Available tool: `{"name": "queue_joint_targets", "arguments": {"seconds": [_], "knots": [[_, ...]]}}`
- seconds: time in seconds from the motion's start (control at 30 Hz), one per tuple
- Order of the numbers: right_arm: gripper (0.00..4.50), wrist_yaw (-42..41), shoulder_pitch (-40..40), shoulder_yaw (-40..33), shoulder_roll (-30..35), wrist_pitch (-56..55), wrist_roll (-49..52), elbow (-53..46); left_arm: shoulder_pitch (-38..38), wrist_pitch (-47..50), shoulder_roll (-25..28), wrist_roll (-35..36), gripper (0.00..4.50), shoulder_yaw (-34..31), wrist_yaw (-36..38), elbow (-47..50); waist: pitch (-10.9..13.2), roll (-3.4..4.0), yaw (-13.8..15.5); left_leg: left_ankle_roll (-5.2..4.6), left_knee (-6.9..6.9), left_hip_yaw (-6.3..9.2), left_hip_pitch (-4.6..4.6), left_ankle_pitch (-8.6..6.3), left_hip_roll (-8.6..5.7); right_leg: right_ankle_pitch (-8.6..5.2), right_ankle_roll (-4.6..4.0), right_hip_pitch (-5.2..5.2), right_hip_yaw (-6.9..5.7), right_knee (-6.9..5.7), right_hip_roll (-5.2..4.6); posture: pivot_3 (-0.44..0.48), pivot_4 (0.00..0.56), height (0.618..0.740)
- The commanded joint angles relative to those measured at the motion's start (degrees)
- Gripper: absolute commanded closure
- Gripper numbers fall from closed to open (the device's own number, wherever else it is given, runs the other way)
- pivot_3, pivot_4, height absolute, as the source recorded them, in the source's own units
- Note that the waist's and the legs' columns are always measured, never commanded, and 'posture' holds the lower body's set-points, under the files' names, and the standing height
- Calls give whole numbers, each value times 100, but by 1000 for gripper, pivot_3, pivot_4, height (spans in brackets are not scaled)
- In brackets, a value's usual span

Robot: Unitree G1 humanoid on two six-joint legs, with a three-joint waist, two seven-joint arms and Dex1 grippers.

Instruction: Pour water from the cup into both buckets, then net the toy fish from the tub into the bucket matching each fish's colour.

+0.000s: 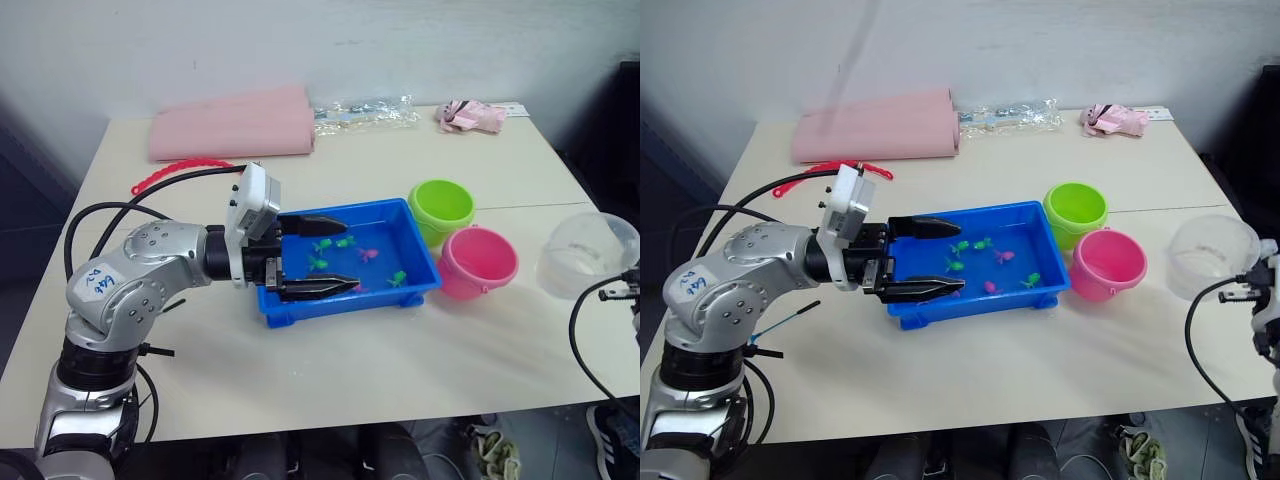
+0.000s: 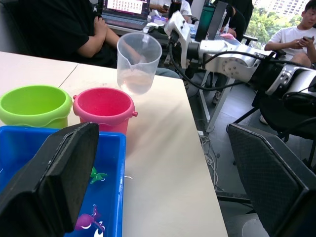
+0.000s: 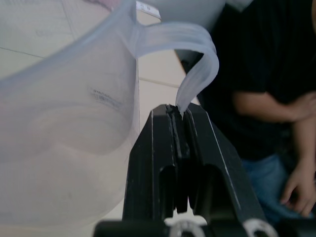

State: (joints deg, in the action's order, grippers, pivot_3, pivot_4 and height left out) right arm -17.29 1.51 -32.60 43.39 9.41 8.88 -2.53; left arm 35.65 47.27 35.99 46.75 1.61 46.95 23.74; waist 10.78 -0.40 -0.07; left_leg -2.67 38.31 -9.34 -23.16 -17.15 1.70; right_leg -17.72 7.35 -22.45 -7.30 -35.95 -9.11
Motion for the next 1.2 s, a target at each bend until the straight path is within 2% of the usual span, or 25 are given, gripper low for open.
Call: {"name": "queue_joint_targets", "arguments": {"seconds": [0.03, 0.47, 0.7, 0.97, 1.13, 1.2], "knots": [[4445, 192, -208, 222, 369, 62, -604, -345, 103, -163, -90, -70, 0, 15, 45, 64, 0, 0, -2, 0, 0, -1, 0, 0, -1, 0, 0, 0, 2, 0, -1, 0, 150, 738], [4445, 346, -813, 1404, 1394, -788, -2542, -19, 21, -279, -225, -202, 0, 12, 7, 90, 1, 1, 1, 0, 0, 0, -3, 0, -2, 0, 0, -1, -2, 2, -2, 0, 150, 738], [4445, 590, -985, 1721, 1713, -1373, -3346, 204, -35, -342, -233, -272, 0, -26, 13, 80, 1, 1, 0, 0, 1, 0, -3, 1, 0, 0, 0, 0, -3, 3, -1, 0, 150, 738], [4445, 822, -1122, 1736, 1789, -1777, -3790, 434, -64, -389, -232, -301, 0, -43, 4, 67, 1, 1, -2, 0, 2, 0, -3, 1, 1, 0, 0, -1, -3, 2, -1, 0, 150, 738], [4445, 740, -1197, 1599, 1620, -1680, -3528, 552, -69, -411, -231, -314, 0, -55, 10, 50, 1, 1, -6, 0, 2, 0, -3, 1, 2, 0, 0, 0, -3, 1, 0, 0, 150, 738], [4445, 602, -1203, 1430, 1402, -1431, -3133, 579, -61, -414, -238, -317, 0, -56, 9, 30, 1, 0, -2, 0, 3, 0, -3, 1, 2, 0, 0, 0, -3, 2, -1, 0, 150, 738]]}}
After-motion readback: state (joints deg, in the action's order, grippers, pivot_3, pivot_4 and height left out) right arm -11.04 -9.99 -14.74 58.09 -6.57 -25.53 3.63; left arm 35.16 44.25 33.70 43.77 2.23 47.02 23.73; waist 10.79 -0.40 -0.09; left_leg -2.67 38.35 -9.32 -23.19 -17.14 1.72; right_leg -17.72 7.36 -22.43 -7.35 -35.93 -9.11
